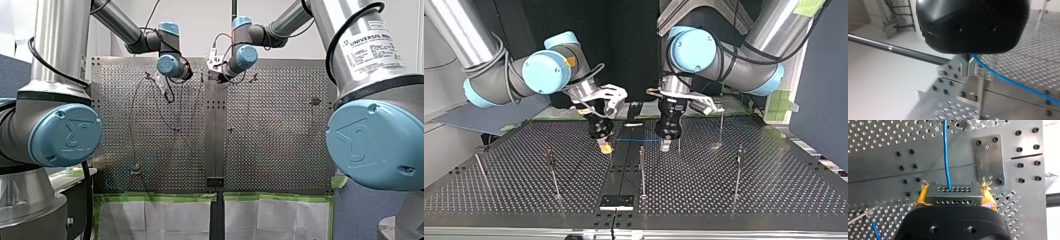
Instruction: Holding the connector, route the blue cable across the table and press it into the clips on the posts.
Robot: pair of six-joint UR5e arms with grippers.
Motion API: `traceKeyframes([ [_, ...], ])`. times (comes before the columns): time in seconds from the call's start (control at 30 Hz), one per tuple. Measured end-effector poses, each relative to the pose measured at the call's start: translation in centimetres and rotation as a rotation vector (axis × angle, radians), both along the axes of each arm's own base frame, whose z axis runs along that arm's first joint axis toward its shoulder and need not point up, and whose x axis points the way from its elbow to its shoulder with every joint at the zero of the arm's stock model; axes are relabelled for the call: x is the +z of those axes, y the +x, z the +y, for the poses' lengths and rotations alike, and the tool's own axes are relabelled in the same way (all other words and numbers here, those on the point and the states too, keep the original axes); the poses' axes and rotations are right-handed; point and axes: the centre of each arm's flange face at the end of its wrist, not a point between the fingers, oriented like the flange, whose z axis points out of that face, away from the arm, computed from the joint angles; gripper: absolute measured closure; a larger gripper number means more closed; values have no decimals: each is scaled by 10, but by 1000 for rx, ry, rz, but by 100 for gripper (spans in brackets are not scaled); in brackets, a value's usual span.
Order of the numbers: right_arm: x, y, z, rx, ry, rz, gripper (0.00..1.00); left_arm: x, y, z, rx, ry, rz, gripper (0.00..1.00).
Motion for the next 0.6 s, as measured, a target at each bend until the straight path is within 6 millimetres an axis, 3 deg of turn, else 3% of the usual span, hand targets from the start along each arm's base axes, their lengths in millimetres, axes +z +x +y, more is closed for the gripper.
traceKeyframes([
  [0.13, 1, -3, -5, 14, 10, -18, 100, -1, 6, 0, -11, 6, 6, 100],
  [0.4, 11, -12, -21, 24, 13, -55, 100, -33, 22, -4, -18, 32, 56, 100],
  [0.6, 14, -17, -30, 26, 11, -65, 100, -36, 31, 0, -8, 27, 39, 100],
])
